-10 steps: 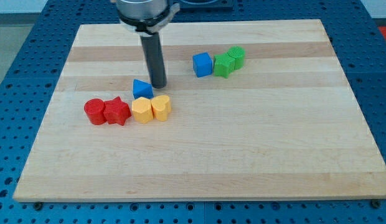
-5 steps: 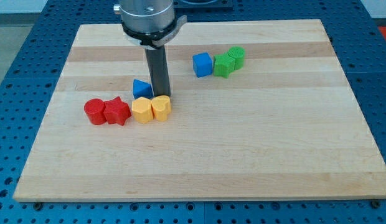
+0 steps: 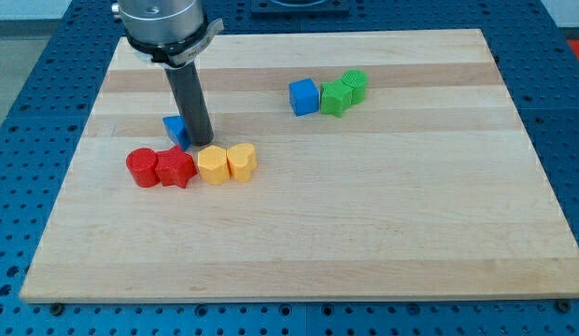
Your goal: Move the blue triangle above to the red circle
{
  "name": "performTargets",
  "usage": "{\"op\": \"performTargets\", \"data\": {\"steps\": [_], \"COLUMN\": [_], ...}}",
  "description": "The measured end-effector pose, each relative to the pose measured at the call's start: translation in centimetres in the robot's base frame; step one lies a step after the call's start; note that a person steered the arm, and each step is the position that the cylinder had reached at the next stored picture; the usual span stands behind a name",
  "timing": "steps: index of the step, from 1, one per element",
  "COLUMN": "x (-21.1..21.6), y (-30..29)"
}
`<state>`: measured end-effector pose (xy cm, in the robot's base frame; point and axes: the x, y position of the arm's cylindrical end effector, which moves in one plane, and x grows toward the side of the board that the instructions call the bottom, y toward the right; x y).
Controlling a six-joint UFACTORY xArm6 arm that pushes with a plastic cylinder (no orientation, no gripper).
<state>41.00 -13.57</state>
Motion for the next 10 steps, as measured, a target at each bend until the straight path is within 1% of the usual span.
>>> {"op": "performTargets", "data": {"steps": [1, 2, 4, 8, 10], "x": [-2.0, -3.0, -3.0, -3.1, -3.1], "y": [0.0, -0.1, -3.3, -5.4, -5.5]}}
